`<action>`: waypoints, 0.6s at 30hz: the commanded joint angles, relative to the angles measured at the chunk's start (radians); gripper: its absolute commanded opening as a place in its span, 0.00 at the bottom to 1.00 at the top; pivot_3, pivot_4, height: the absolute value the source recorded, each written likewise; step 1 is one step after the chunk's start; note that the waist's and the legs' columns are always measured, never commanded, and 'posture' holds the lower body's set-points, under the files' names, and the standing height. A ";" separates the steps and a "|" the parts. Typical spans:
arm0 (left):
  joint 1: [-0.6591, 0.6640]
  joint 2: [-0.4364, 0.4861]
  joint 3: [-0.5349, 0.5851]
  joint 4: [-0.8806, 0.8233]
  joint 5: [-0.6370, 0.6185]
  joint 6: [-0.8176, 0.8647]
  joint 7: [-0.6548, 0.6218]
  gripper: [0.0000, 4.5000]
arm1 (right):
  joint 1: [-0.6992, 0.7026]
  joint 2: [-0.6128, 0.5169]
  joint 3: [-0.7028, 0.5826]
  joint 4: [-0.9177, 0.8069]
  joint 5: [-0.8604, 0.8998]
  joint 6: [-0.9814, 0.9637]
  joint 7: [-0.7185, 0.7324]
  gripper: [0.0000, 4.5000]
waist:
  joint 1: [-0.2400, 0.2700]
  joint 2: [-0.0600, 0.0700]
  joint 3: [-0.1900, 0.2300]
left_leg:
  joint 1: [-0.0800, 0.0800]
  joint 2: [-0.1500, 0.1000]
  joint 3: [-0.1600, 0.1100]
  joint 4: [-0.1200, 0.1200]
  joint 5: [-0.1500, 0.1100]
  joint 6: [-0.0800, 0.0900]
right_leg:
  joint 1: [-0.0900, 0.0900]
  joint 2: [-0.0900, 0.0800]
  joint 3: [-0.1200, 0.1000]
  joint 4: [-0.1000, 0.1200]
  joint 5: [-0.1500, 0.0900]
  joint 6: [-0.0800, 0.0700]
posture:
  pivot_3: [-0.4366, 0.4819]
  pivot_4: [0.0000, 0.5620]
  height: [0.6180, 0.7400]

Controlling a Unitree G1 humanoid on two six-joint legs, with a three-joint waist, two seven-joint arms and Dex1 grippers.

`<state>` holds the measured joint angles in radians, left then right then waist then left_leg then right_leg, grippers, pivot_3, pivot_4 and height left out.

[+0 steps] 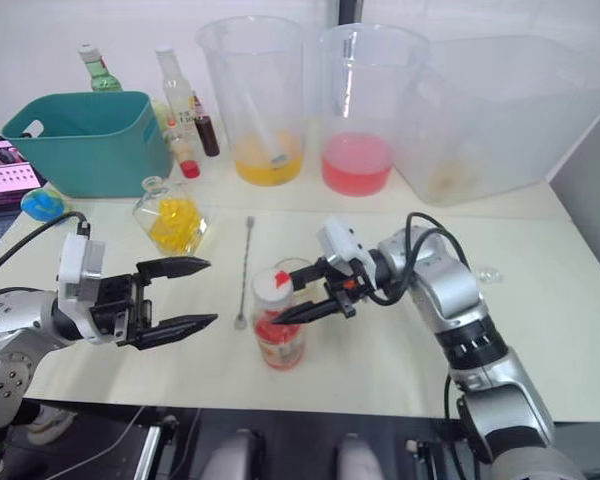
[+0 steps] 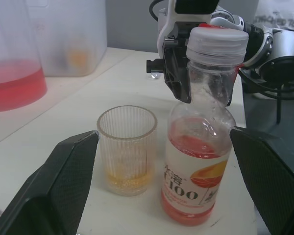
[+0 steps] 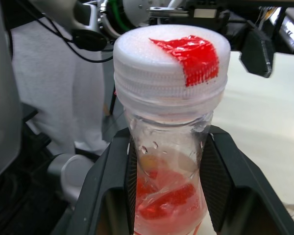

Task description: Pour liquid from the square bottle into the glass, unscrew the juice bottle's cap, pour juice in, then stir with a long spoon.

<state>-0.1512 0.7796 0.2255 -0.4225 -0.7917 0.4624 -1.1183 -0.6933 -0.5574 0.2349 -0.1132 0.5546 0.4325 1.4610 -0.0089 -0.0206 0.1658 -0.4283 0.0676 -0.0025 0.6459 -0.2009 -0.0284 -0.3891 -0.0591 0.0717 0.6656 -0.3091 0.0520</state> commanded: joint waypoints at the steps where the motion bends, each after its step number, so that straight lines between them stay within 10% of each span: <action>1: -0.047 -0.013 -0.042 0.023 -0.008 -0.006 -0.038 1.00 | 0.018 -0.036 -0.098 -0.139 0.098 0.097 -0.074 0.28 | -0.001 0.000 0.000 | 0.000 0.000 0.000 0.000 0.000 0.000 | 0.000 0.000 0.000 0.000 0.000 0.000 | 0.48 0.27 0.90; 18: -0.368 -0.058 -0.219 0.331 0.038 -0.006 -0.314 1.00 | 0.469 -0.013 -0.300 -0.791 0.202 0.348 -0.851 0.28 | -0.003 0.000 0.000 | -0.002 -0.001 -0.001 0.001 0.001 -0.002 | 0.000 0.001 0.000 -0.001 0.000 0.000 | 0.48 0.27 0.90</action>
<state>-0.5022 0.7237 0.0065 -0.0943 -0.7477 0.4604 -1.4087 -0.2192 -0.5736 -0.0297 -0.8430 0.7625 0.8002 0.6585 -0.0117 -0.0210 0.1657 -0.4305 0.0670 -0.0036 0.6465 -0.1993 -0.0310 -0.3892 -0.0584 0.0716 0.6646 -0.3093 0.0520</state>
